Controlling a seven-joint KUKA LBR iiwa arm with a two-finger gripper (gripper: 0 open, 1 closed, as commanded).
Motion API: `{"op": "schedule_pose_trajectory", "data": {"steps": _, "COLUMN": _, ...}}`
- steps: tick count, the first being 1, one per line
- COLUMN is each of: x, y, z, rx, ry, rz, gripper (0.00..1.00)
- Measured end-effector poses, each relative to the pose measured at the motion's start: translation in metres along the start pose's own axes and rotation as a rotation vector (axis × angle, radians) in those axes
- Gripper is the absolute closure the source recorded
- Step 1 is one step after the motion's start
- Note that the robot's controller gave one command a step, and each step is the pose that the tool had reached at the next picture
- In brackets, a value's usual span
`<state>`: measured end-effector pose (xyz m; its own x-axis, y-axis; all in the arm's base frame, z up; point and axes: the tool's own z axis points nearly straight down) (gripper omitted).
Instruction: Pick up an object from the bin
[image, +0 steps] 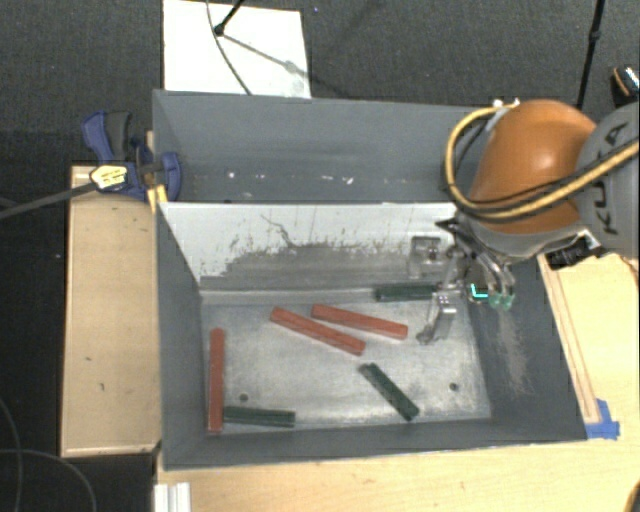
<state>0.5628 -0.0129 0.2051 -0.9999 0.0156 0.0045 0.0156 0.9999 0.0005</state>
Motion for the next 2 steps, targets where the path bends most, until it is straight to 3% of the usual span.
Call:
{"op": "schedule_pose_trajectory", "data": {"steps": 1, "x": -0.0108, "y": 0.0540, "z": 0.1381, "rx": 0.000, "ry": -0.001, "rz": -0.107, "gripper": 0.00}}
{"op": "schedule_pose_trajectory", "data": {"steps": 2, "x": -0.0138, "y": 0.0532, "z": 0.1321, "rx": 0.000, "ry": -0.011, "rz": -0.105, "gripper": 1.00}}
